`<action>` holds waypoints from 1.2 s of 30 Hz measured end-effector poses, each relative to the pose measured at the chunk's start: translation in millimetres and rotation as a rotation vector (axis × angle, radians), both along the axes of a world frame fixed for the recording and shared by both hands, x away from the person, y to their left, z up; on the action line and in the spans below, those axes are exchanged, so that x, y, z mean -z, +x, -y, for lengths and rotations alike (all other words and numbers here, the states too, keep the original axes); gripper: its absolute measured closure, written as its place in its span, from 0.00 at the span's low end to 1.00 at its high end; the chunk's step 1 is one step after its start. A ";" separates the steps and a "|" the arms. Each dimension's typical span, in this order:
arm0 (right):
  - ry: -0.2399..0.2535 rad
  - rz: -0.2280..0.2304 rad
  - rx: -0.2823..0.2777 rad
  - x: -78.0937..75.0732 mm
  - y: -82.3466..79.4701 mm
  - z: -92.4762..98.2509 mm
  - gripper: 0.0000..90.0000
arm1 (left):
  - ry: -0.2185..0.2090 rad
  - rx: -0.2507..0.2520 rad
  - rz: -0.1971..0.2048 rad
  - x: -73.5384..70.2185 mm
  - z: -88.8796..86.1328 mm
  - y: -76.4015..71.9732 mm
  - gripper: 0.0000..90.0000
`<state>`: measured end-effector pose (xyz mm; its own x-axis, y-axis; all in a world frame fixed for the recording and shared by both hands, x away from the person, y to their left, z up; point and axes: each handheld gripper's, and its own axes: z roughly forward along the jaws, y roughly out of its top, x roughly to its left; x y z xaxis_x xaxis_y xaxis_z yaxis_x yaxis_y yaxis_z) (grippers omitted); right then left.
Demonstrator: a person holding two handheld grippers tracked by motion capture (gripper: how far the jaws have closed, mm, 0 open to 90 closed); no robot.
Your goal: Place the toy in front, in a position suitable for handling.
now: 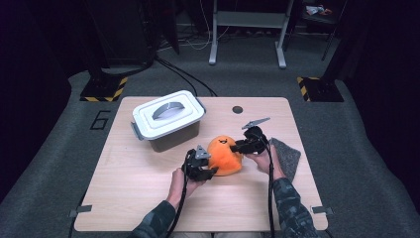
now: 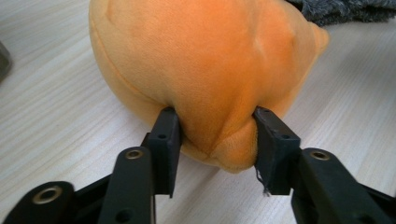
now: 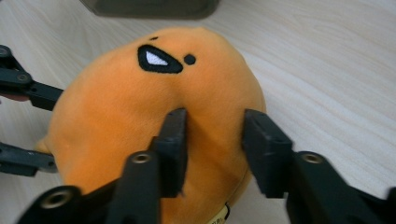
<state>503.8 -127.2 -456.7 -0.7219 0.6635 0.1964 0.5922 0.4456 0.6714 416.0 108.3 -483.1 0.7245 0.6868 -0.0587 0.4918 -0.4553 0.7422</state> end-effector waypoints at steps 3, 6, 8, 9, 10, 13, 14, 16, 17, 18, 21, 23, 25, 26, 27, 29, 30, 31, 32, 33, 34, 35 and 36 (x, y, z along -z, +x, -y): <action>0.021 -0.024 0.007 4.9 1.1 2.1 0.88 | -0.010 -0.003 -0.003 0.0 -1.0 -0.2 0.68; 0.025 -0.011 0.015 8.7 -1.4 3.4 0.96 | -0.024 -0.006 0.011 1.4 -1.1 -0.8 0.74; 0.020 0.011 0.023 7.7 -4.9 2.8 0.97 | -0.034 -0.009 0.015 1.7 -1.4 -1.1 0.76; 0.022 0.034 0.022 7.7 -5.8 2.5 0.97 | -0.036 -0.009 0.014 1.4 -1.9 -1.2 0.77; 0.020 0.040 0.033 6.3 -8.1 1.9 0.98 | -0.041 -0.006 0.018 0.4 -3.3 -0.9 0.77; 0.025 0.062 0.059 -0.7 -12.8 2.2 0.98 | -0.054 -0.005 0.022 -2.2 -6.4 0.0 0.78; 0.019 0.078 0.068 -4.9 -15.6 2.0 0.98 | -0.053 -0.006 0.021 -3.8 -7.6 0.7 0.78; 0.007 0.105 0.070 -10.2 -20.2 2.7 0.98 | -0.057 -0.004 0.024 -8.8 -9.6 2.7 0.79; 0.003 0.103 0.082 -12.4 -22.9 3.0 0.98 | -0.058 0.000 0.033 -13.0 -11.0 4.3 0.80; 0.007 0.113 0.095 -15.8 -26.8 4.1 0.98 | -0.059 0.005 0.042 -16.3 -11.6 6.1 0.80; 0.017 0.142 0.130 -24.2 -36.2 6.7 0.98 | -0.052 0.020 0.056 -26.7 -12.0 11.0 0.80; 0.024 0.155 0.166 -31.1 -44.3 8.3 0.98 | -0.052 0.034 0.057 -33.8 -12.5 15.8 0.80; 0.030 0.158 0.198 -36.7 -51.1 8.9 0.98 | -0.037 0.051 0.068 -39.4 -12.4 20.7 0.80; 0.028 0.161 0.207 -38.5 -53.3 9.1 0.98 | -0.027 0.060 0.071 -41.9 -12.3 23.3 0.80; 0.029 0.167 0.217 -40.5 -56.5 9.0 0.98 | -0.017 0.070 0.078 -44.3 -12.2 26.4 0.80; 0.024 0.175 0.252 -44.2 -65.2 6.5 0.98 | -0.004 0.087 0.076 -47.0 -11.5 31.5 0.80; 0.018 0.185 0.250 -44.6 -66.9 6.6 0.98 | 0.003 0.097 0.075 -48.0 -11.4 33.1 0.80; 0.017 0.183 0.257 -45.1 -69.1 6.0 0.98 | 0.008 0.113 0.070 -49.2 -11.6 36.1 0.81; 0.019 0.188 0.269 -44.7 -72.6 5.1 0.98 | 0.011 0.119 0.064 -49.1 -11.3 38.6 0.81; 0.013 0.189 0.275 -43.5 -74.2 4.5 0.98 | 0.015 0.125 0.062 -49.5 -11.4 41.0 0.81; 0.016 0.180 0.284 -42.1 -76.4 3.7 0.98 | 0.024 0.132 0.060 -50.3 -11.6 43.0 0.81; 0.013 0.180 0.290 -40.0 -78.3 2.6 0.98 | 0.033 0.147 0.057 -51.0 -11.5 44.8 0.81; 0.003 0.183 0.296 -37.9 -79.8 1.3 0.99 | 0.042 0.144 0.062 -51.2 -10.8 45.6 0.81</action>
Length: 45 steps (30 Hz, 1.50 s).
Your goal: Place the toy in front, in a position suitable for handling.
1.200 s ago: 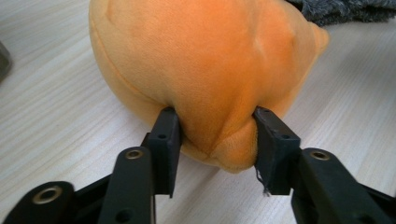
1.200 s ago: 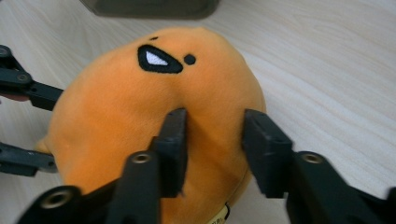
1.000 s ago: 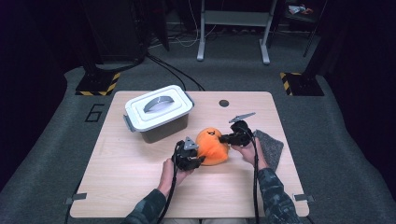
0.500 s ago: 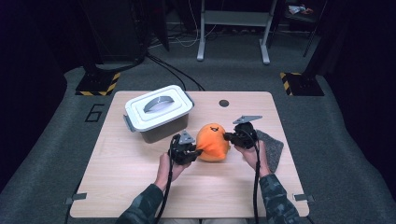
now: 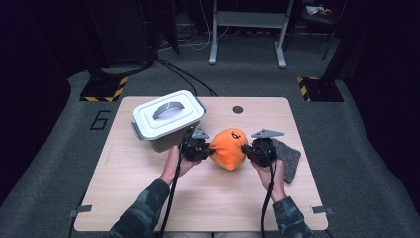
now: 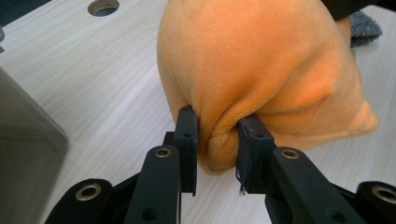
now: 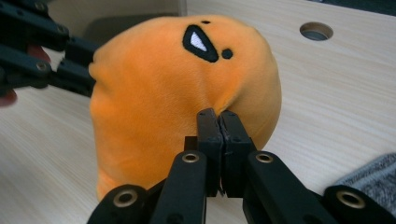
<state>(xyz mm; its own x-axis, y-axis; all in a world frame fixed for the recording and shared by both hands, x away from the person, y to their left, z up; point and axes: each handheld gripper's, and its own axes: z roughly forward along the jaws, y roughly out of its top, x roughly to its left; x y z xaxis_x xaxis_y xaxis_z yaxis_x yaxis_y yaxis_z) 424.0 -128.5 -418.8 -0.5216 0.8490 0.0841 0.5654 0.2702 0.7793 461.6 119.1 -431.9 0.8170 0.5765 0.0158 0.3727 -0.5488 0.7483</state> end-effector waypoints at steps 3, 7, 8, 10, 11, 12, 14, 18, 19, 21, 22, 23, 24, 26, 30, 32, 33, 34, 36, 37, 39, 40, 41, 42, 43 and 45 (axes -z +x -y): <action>0.007 -0.010 0.022 5.5 -3.4 -1.9 0.99 | 0.034 0.033 0.003 -0.3 1.4 5.0 0.81; 0.018 -0.025 0.036 14.2 -7.5 -4.0 0.98 | 0.057 0.062 -0.018 7.1 1.7 12.4 0.81; 0.011 -0.029 0.038 16.6 -7.9 -4.8 0.98 | 0.058 0.067 -0.028 10.1 1.6 15.4 0.81; 0.016 -0.050 0.051 23.6 -8.6 -7.0 0.98 | 0.062 0.062 -0.048 16.7 2.8 19.9 0.81; 0.007 -0.054 0.046 27.1 -7.6 -7.0 0.98 | 0.072 0.067 -0.064 21.9 4.1 22.9 0.81; -0.004 -0.069 0.052 33.7 -5.8 -7.4 0.98 | 0.072 0.062 -0.068 25.7 5.1 24.5 0.80; 0.021 -0.082 0.060 42.4 -3.5 -5.9 0.98 | 0.041 0.053 -0.067 27.8 5.6 25.9 0.80; 0.030 -0.067 0.085 42.9 -2.7 -3.3 0.97 | 0.025 0.018 -0.063 27.0 5.6 24.2 0.73; 0.030 -0.070 0.089 42.8 -3.1 -3.0 0.96 | 0.024 -0.016 -0.057 25.9 4.1 23.2 0.69; 0.044 -0.079 0.099 43.1 -4.0 -0.9 0.96 | -0.008 -0.049 -0.076 25.5 0.9 22.1 0.61; 0.050 -0.074 0.105 43.6 -4.2 -0.5 0.95 | -0.015 -0.063 -0.080 26.0 0.5 21.2 0.56; 0.060 -0.075 0.112 43.8 -4.4 0.0 0.94 | -0.018 -0.070 -0.080 26.3 -0.5 18.8 0.54; 0.061 -0.080 0.114 43.8 -4.7 0.8 0.93 | -0.016 -0.079 -0.072 26.6 -1.4 16.6 0.52; 0.068 -0.074 0.130 43.4 -5.1 2.0 0.91 | -0.038 -0.092 -0.072 27.7 -2.8 12.5 0.49; 0.083 -0.073 0.139 42.4 -5.1 2.7 0.86 | -0.072 -0.132 -0.051 25.5 -7.3 1.3 0.44; 0.078 -0.068 0.145 41.2 -5.7 1.9 0.82 | -0.089 -0.142 -0.044 23.8 -7.6 -4.3 0.43; 0.079 -0.070 0.145 40.6 -5.8 1.7 0.80 | -0.099 -0.141 -0.042 22.4 -7.8 -8.2 0.43; 0.081 -0.060 0.145 39.9 -5.7 1.3 0.77 | -0.107 -0.139 -0.043 21.4 -7.5 -10.8 0.43; 0.073 -0.057 0.146 38.3 -5.7 1.1 0.68 | -0.121 -0.152 -0.040 19.4 -6.5 -16.8 0.41; 0.070 -0.054 0.147 36.9 -5.9 1.8 0.65 | -0.129 -0.149 -0.042 18.9 -5.7 -19.3 0.41; 0.058 -0.045 0.141 33.7 -4.8 4.4 0.53 | -0.134 -0.156 -0.038 18.4 -2.7 -24.0 0.39; 0.061 -0.045 0.134 32.0 -3.7 5.9 0.51 | -0.140 -0.159 -0.042 18.4 -1.4 -25.6 0.38; 0.055 -0.041 0.127 30.5 -2.3 7.5 0.48 | -0.137 -0.169 -0.036 18.4 0.2 -27.4 0.38; 0.053 -0.039 0.125 28.4 -0.7 9.3 0.44 | -0.143 -0.170 -0.042 18.9 2.7 -29.6 0.38; 0.042 -0.045 0.119 25.5 2.4 11.7 0.42 | -0.144 -0.177 -0.040 19.3 4.3 -30.7 0.37; 0.045 -0.038 0.105 20.4 8.6 15.8 0.38 | -0.136 -0.184 -0.042 20.6 7.9 -31.9 0.37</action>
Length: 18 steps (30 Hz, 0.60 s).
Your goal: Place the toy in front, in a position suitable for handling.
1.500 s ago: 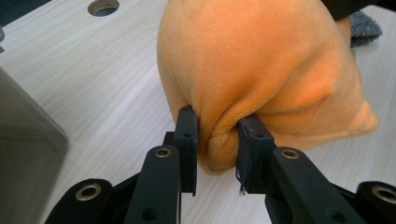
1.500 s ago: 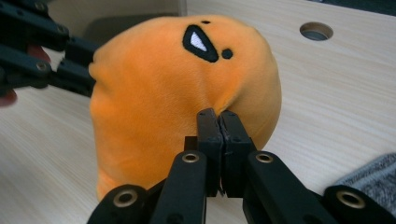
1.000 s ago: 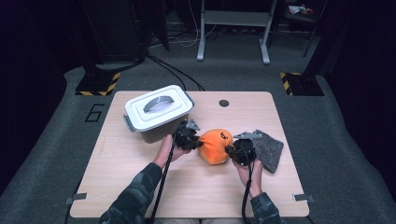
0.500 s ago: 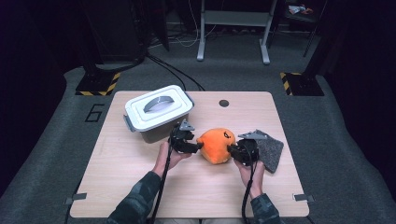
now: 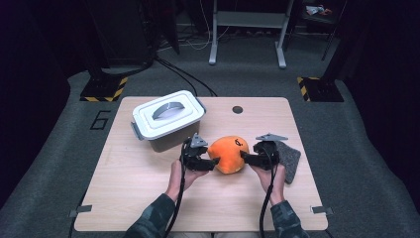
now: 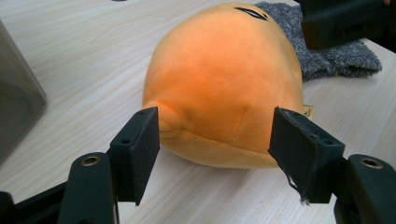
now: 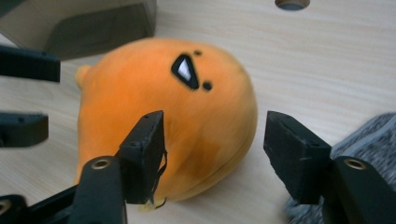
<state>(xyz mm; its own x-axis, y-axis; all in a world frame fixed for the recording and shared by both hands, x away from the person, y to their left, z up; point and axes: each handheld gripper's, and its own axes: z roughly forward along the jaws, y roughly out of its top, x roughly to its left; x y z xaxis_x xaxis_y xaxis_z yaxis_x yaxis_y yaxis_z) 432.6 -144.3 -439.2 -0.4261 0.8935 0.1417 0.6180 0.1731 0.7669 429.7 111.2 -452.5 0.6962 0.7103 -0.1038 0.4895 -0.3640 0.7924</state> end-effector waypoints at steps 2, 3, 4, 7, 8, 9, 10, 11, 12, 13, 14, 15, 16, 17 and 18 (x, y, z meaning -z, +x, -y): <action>-0.005 -0.003 -0.021 -5.7 8.1 3.4 0.38 | 0.004 -0.018 -0.004 1.9 3.5 0.2 0.36; -0.013 -0.001 -0.033 -8.9 12.0 4.6 0.37 | -0.005 -0.022 -0.013 3.2 5.5 0.7 0.35; -0.035 -0.009 -0.045 -12.0 17.6 4.7 0.36 | 0.001 -0.026 -0.013 3.8 6.5 1.1 0.35; -0.048 -0.019 -0.083 -14.8 30.0 4.1 0.35 | 0.001 -0.033 -0.021 7.5 9.3 3.6 0.35; -0.056 -0.019 -0.108 -14.1 34.0 4.7 0.36 | 0.002 -0.032 -0.030 9.3 10.4 5.2 0.36; -0.061 -0.032 -0.125 -12.4 38.2 3.5 0.36 | 0.007 -0.034 -0.034 10.5 11.4 6.2 0.36; -0.077 -0.043 -0.132 -10.1 41.4 2.0 0.38 | 0.001 -0.037 -0.040 11.2 11.9 6.8 0.36; -0.079 -0.060 -0.149 -7.8 43.4 1.1 0.39 | 0.005 -0.030 -0.037 11.5 11.7 8.0 0.37; -0.079 -0.073 -0.156 -4.8 45.1 0.2 0.41 | 0.004 -0.033 -0.036 12.0 12.1 8.7 0.38; -0.081 -0.087 -0.168 -2.1 46.6 -0.5 0.45 | 0.003 -0.026 -0.040 12.6 12.0 9.7 0.40; -0.075 -0.090 -0.183 0.4 47.5 -0.6 0.48 | -0.002 -0.025 -0.044 13.6 12.5 10.4 0.43; -0.062 -0.094 -0.186 2.2 47.2 -0.9 0.53 | 0.003 -0.025 -0.047 14.2 12.8 11.1 0.48; -0.056 -0.099 -0.204 3.8 48.0 -0.8 0.58 | 0.007 -0.019 -0.056 14.9 13.2 11.8 0.51; -0.048 -0.110 -0.207 4.8 47.8 -1.7 0.63 | 0.007 -0.021 -0.051 16.2 13.9 12.8 0.56; -0.055 -0.118 -0.217 6.3 47.6 -2.8 0.67 | 0.009 -0.016 -0.060 16.9 14.4 13.5 0.59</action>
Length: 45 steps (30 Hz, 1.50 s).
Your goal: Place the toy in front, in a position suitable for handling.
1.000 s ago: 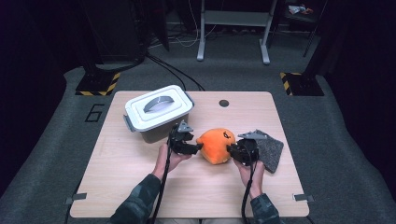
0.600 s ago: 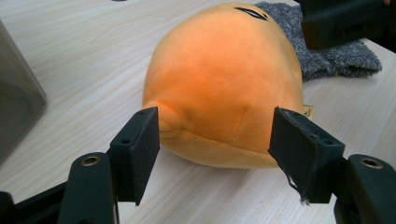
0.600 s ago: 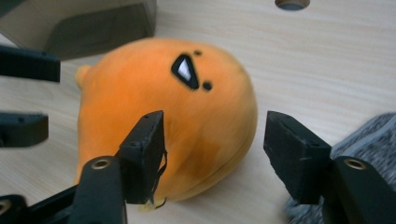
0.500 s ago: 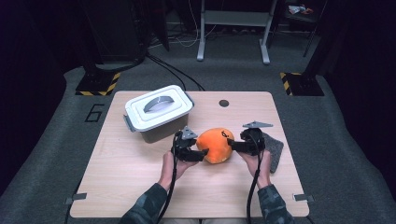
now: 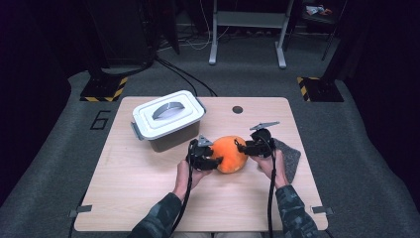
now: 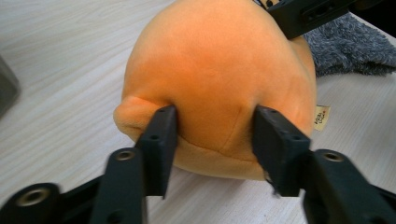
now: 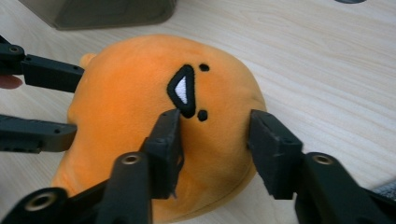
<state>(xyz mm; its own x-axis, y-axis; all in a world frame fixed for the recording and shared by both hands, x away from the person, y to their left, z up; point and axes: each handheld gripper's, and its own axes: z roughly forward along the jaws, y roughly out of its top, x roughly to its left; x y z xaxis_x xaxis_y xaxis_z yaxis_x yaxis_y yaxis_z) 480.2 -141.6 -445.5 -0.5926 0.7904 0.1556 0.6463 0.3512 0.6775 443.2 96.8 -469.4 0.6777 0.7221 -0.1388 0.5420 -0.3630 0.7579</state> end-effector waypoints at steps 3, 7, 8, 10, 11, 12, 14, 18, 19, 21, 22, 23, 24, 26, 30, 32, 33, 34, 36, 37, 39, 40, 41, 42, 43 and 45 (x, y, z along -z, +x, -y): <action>0.005 -0.014 -0.004 5.5 0.5 -1.4 0.75 | 0.009 0.011 0.000 1.4 0.7 1.2 0.67; 0.025 -0.015 -0.004 11.7 -0.9 -1.4 0.86 | 0.029 0.026 0.016 3.0 3.9 1.8 0.81; 0.028 -0.032 0.008 11.4 -2.8 -2.0 0.88 | 0.036 0.036 0.024 2.8 4.4 2.2 0.83; 0.028 0.009 0.007 12.7 -4.6 -1.4 0.92 | 0.041 0.045 0.036 1.9 4.4 2.3 0.88; 0.034 0.014 0.017 12.2 -6.4 -1.0 0.93 | 0.046 0.049 0.044 0.7 3.8 2.4 0.90; 0.041 0.031 0.015 11.7 -7.0 0.3 0.93 | 0.053 0.052 0.052 -0.8 2.9 2.6 0.91; 0.062 0.042 0.033 7.9 -11.1 1.6 0.95 | 0.042 0.058 0.052 -3.4 0.8 4.0 0.92; 0.054 0.074 0.064 -1.5 -21.3 -0.7 0.95 | 0.045 0.086 0.058 -12.9 -2.1 8.6 0.92; 0.058 0.083 0.077 -3.2 -23.8 -1.0 0.95 | 0.042 0.088 0.068 -15.7 -2.3 9.1 0.92; 0.071 0.091 0.101 -6.7 -28.7 -1.8 0.95 | 0.046 0.112 0.064 -22.2 -2.9 10.6 0.92; 0.073 0.104 0.117 -9.0 -32.0 -2.2 0.95 | 0.054 0.120 0.072 -25.4 -2.9 12.0 0.92; 0.077 0.105 0.131 -11.1 -35.3 -2.8 0.95 | 0.072 0.128 0.084 -27.4 -3.3 13.0 0.92; 0.080 0.110 0.141 -12.0 -37.5 -3.6 0.95 | 0.072 0.137 0.076 -29.2 -3.2 14.2 0.92; 0.084 0.116 0.163 -13.3 -43.4 -6.7 0.95 | 0.087 0.158 0.074 -32.2 -4.7 17.6 0.92; 0.083 0.114 0.191 -9.6 -51.0 -10.1 0.95 | 0.119 0.186 0.068 -31.5 -4.7 23.9 0.92; 0.076 0.108 0.207 -3.0 -52.0 -12.2 0.94 | 0.127 0.197 0.050 -26.8 -3.4 27.6 0.92; 0.064 0.100 0.212 0.9 -52.1 -13.1 0.94 | 0.137 0.195 0.051 -24.7 -3.0 29.2 0.92; 0.069 0.090 0.218 4.3 -52.0 -13.4 0.94 | 0.137 0.199 0.040 -20.6 -2.3 31.6 0.92; 0.086 0.075 0.230 13.1 -52.0 -13.1 0.93 | 0.111 0.192 0.033 -17.2 -3.1 34.4 0.91; 0.096 0.077 0.238 14.2 -52.1 -11.6 0.92 | 0.103 0.192 0.034 -16.9 -3.5 35.2 0.90; 0.105 0.077 0.245 13.9 -51.8 -9.8 0.87 | 0.105 0.184 0.041 -17.0 -4.1 35.1 0.85; 0.109 0.080 0.251 13.3 -51.9 -8.9 0.84 | 0.095 0.180 0.039 -16.9 -4.9 34.9 0.82; 0.110 0.081 0.250 13.1 -51.6 -8.0 0.79 | 0.078 0.172 0.032 -17.0 -6.3 34.3 0.78; 0.120 0.081 0.261 12.5 -52.0 -7.5 0.76 | 0.070 0.167 0.034 -17.5 -8.2 33.8 0.75; 0.123 0.085 0.264 12.1 -52.2 -6.2 0.73 | 0.059 0.157 0.038 -17.4 -9.7 32.8 0.72; 0.133 0.091 0.270 11.1 -52.4 -4.0 0.65 | 0.059 0.141 0.040 -17.5 -12.5 31.1 0.62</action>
<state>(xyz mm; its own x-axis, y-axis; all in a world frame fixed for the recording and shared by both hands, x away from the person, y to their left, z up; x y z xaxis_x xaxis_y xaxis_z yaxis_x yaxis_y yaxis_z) 427.8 -137.6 -456.6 -0.3798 0.8975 0.2240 0.6388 0.0794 0.7653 474.3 109.3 -452.0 0.7768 0.6258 -0.0701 0.4528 -0.4777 0.7528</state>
